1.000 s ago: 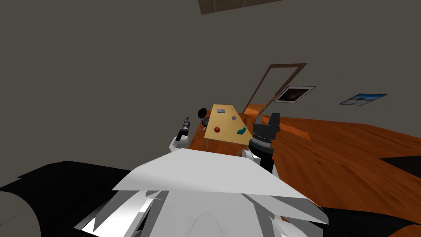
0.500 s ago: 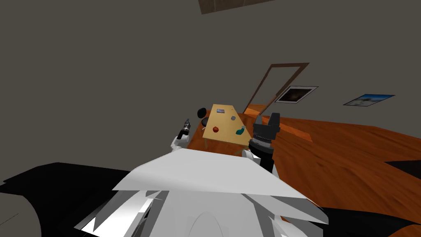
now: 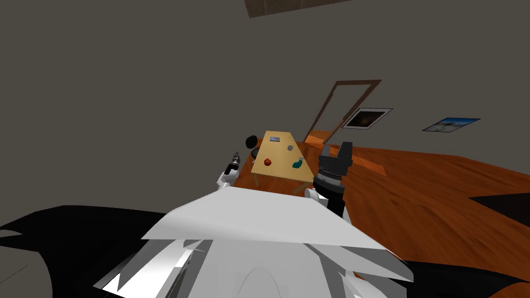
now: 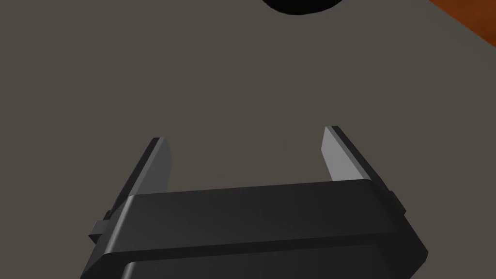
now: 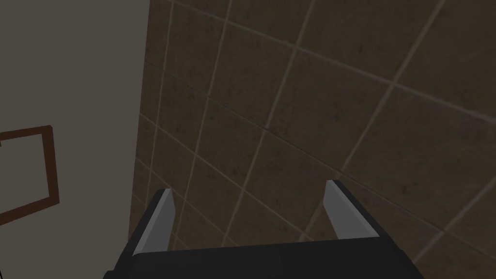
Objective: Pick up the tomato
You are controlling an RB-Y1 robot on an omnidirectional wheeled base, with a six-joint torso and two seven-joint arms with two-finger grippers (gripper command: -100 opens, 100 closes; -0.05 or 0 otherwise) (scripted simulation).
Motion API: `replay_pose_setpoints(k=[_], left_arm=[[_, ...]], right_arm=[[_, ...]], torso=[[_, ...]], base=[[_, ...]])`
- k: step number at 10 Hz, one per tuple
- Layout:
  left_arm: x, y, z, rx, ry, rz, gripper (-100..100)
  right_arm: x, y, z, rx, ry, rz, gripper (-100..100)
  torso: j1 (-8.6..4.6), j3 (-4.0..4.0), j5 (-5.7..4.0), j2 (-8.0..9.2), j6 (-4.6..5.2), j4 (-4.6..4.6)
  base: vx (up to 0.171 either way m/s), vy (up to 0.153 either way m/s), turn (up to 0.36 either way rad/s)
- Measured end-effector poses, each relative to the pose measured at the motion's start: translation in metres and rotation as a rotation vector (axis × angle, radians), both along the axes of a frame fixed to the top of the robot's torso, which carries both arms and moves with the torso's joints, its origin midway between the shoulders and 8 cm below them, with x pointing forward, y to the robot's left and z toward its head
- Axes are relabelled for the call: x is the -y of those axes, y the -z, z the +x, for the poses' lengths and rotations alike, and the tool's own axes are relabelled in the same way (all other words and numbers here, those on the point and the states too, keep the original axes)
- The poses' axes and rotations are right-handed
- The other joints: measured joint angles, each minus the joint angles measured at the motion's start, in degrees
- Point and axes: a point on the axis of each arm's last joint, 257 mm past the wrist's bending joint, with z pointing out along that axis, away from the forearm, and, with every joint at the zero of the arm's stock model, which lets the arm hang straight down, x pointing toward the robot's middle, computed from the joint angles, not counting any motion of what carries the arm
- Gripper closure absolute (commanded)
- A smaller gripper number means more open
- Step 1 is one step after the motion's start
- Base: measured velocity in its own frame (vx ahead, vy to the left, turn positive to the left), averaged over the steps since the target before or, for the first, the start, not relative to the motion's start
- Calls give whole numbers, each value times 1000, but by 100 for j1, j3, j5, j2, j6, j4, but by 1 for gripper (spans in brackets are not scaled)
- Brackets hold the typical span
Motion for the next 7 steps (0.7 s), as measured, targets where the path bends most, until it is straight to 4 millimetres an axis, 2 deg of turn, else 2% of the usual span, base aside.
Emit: replay_pose_setpoints(k=[2, 4, 5, 7], left_arm=[[-11, 23, 0, -45, -20, -35, -100], [-19, 53, -7, -99, -46, -81, -100], [-20, 64, -12, -123, -60, -106, -100], [-22, 75, -14, -145, -68, -122, -100]], right_arm=[[0, 0, 0, 0, 0, 0, 0], [0, 0, 0, 0, 0, 0, 0], [0, 0, 0, 0, 0, 0, 0], [0, 0, 0, 0, 0, 0, 0]], torso=[[-9, -4, 0, -7, 2, -2], [-36, -4, -7, -7, 2, -2], [-45, 0, -9, 1, 2, 0], [18, 4, 2, 7, -2, 2]], base=[[11, -152, -157], [6, -206, -152], [-19, -132, -42], [-7, -37, -69]])
